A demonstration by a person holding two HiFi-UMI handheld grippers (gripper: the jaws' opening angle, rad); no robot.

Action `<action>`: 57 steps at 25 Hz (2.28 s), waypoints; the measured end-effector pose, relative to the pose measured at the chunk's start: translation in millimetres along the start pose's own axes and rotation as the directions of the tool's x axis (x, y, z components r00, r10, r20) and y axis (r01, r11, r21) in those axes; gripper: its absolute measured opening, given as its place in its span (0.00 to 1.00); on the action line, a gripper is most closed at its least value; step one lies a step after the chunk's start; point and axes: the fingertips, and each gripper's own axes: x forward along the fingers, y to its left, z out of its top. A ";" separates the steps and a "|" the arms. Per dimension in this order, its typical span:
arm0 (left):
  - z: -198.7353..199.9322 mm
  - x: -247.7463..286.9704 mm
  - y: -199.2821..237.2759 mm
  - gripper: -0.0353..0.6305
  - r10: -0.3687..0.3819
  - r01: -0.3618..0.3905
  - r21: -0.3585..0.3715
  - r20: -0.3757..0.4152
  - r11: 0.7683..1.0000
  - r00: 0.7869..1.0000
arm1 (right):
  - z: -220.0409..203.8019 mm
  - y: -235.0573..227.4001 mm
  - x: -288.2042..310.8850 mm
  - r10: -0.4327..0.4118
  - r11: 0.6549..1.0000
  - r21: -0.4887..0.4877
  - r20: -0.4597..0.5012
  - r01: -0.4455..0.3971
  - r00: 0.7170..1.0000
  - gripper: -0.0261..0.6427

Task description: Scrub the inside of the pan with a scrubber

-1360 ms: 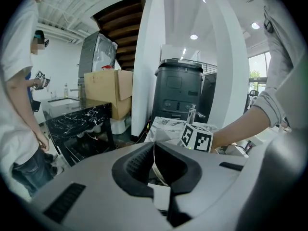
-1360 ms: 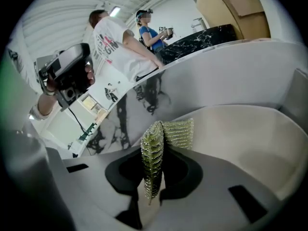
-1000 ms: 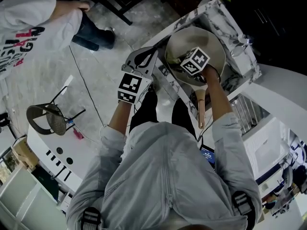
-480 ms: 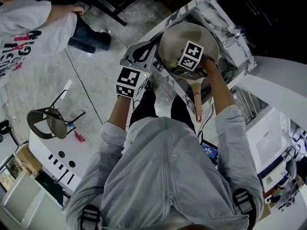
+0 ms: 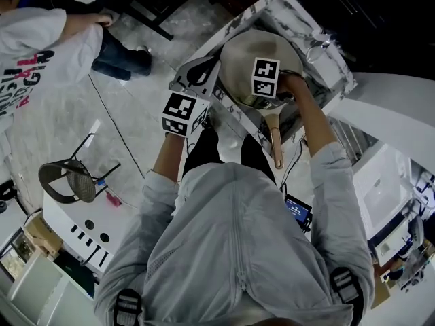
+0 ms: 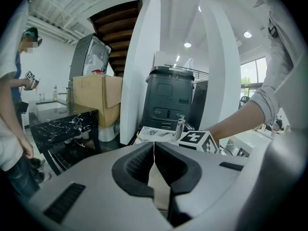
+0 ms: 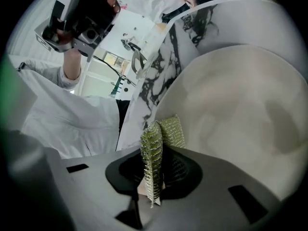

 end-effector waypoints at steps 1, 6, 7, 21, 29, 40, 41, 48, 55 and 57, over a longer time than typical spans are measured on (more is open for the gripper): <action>-0.4 0.3 -1.4 0.09 -0.002 0.002 0.000 -0.001 1.000 1.000 | -4.5 0.4 -0.3 -0.004 1.000 0.001 -0.025 0.004 1.000 0.17; -1.0 1.7 -3.9 0.09 -0.006 0.006 0.003 0.004 1.000 1.000 | -21.5 -2.7 -2.6 -0.013 1.000 0.012 -0.093 0.014 0.996 0.17; -0.4 1.6 -4.3 0.09 -0.007 0.007 0.004 0.009 1.000 1.000 | -26.1 -4.9 -3.3 -0.021 1.000 0.013 -0.107 0.022 0.994 0.17; -6.8 5.2 -7.6 0.09 -0.025 0.025 0.011 -0.009 1.000 1.000 | -83.4 -51.2 -26.6 -0.189 0.976 0.046 -0.310 0.213 0.932 0.17; -8.0 3.2 -2.9 0.09 -0.014 0.014 0.008 -0.013 1.000 1.000 | -95.0 -76.2 -29.0 -0.313 0.945 -0.015 -0.343 0.328 0.886 0.17; -17.4 -2.1 7.8 0.09 0.004 -0.004 -0.009 -0.026 1.000 1.000 | -101.8 -121.1 -43.8 -0.553 0.827 -0.096 -0.310 0.554 0.773 0.17; -17.8 -2.3 9.5 0.09 0.006 -0.007 -0.011 -0.027 1.000 1.000 | -101.5 -125.2 -44.8 -0.574 0.815 -0.115 -0.305 0.569 0.760 0.17; -20.1 -2.4 12.2 0.09 0.008 -0.008 -0.024 -0.029 1.000 1.000 | -96.1 -157.6 -64.6 -0.772 0.634 -0.255 -0.257 0.730 0.581 0.17; -31.7 1.3 17.2 0.09 0.002 -0.004 -0.039 -0.044 0.999 0.999 | -83.1 -184.8 -76.5 -0.864 0.502 -0.234 -0.184 0.833 0.469 0.17; -33.6 1.5 19.9 0.09 0.005 -0.007 -0.043 -0.049 0.999 0.999 | -78.4 -191.1 -82.5 -0.887 0.461 -0.248 -0.176 0.852 0.428 0.17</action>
